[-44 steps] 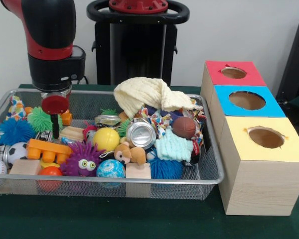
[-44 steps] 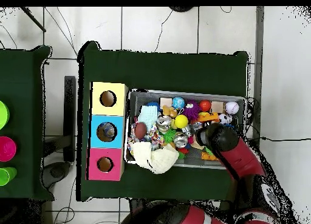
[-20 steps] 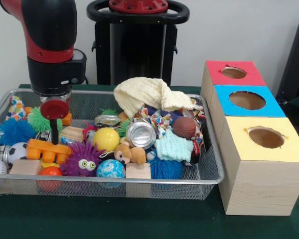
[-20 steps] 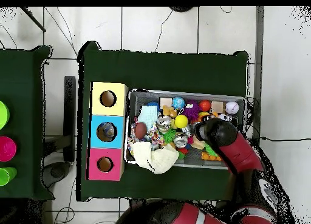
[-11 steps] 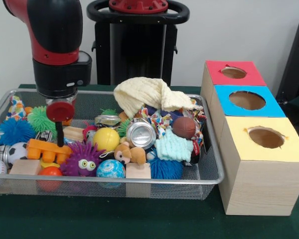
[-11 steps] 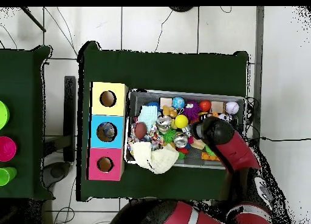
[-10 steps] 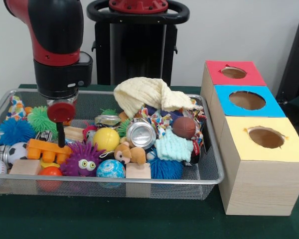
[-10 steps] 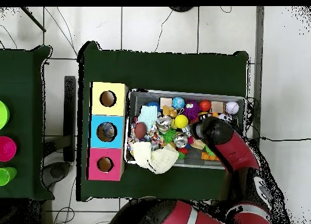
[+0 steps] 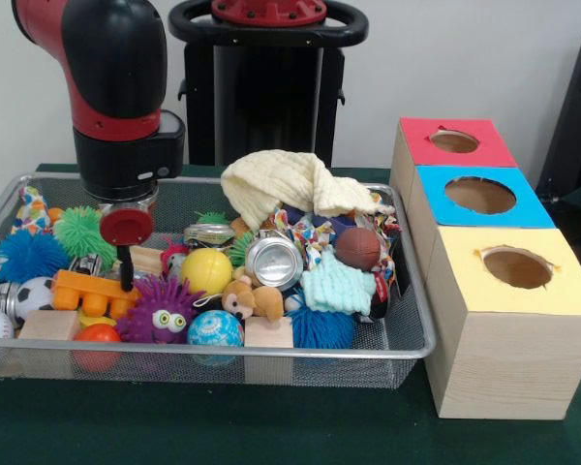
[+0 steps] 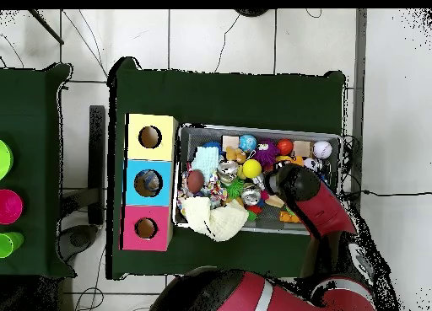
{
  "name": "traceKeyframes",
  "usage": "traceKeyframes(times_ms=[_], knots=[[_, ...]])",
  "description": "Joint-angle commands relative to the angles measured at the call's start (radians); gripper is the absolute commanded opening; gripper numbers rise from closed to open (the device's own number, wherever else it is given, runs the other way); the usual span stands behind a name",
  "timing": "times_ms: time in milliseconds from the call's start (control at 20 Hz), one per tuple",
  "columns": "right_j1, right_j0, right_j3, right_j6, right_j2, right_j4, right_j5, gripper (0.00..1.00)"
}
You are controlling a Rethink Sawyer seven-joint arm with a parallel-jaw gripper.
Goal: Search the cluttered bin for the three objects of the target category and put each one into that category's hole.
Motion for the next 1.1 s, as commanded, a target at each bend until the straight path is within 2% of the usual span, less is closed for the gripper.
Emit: traceKeyframes(times_ms=[50,550,1100], knots=[[0.062,-0.006,-0.008,0.213,0.065,0.048,-0.038,1.00],[0.071,-0.025,0.001,0.200,0.087,0.046,-0.063,1.00],[0.011,-0.011,0.037,0.197,0.071,0.039,-0.018,1.00]])
